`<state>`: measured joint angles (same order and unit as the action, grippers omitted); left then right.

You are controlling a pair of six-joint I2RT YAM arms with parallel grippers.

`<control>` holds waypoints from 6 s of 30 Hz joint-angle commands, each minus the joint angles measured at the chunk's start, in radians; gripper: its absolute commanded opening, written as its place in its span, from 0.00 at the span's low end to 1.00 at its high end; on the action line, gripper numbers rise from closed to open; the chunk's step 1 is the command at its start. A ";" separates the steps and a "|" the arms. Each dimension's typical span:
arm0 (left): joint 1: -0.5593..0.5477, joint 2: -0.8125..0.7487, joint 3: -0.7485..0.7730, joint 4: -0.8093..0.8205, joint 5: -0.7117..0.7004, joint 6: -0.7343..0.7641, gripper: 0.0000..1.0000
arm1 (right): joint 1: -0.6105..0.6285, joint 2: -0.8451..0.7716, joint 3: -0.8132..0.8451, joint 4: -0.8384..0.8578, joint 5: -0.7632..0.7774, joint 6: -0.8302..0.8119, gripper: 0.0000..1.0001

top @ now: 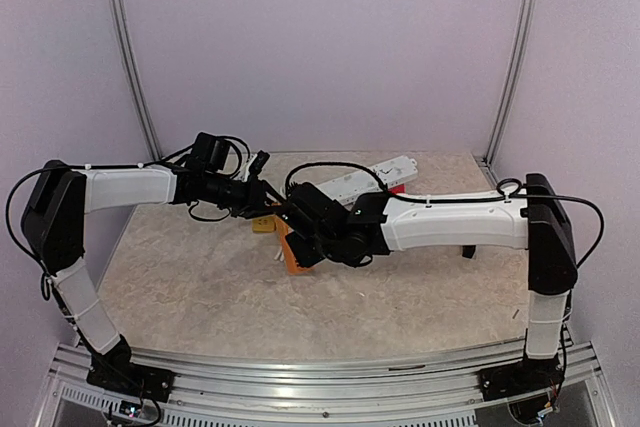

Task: Pull the plug off the socket

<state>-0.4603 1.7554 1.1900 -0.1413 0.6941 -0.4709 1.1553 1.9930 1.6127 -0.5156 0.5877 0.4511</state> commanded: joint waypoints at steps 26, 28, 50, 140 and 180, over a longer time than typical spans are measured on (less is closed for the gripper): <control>-0.029 -0.040 -0.010 0.057 0.056 0.051 0.16 | -0.195 -0.297 -0.437 0.587 -0.609 0.034 0.70; -0.029 -0.042 -0.009 0.057 0.057 0.049 0.16 | -0.194 -0.315 -0.451 0.614 -0.643 0.011 0.77; -0.028 -0.054 -0.004 0.042 0.033 0.061 0.16 | -0.136 -0.148 -0.241 0.347 -0.484 0.015 0.71; -0.029 -0.062 -0.010 0.052 0.040 0.052 0.16 | -0.158 -0.167 -0.306 0.350 -0.357 0.063 0.00; -0.033 -0.070 0.009 0.016 0.018 0.111 0.16 | -0.265 -0.296 -0.492 0.720 -0.861 0.046 0.00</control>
<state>-0.5037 1.7096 1.1824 -0.1062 0.7506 -0.3786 0.9005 1.7645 1.1366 0.1219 -0.2218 0.4923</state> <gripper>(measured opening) 0.327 0.153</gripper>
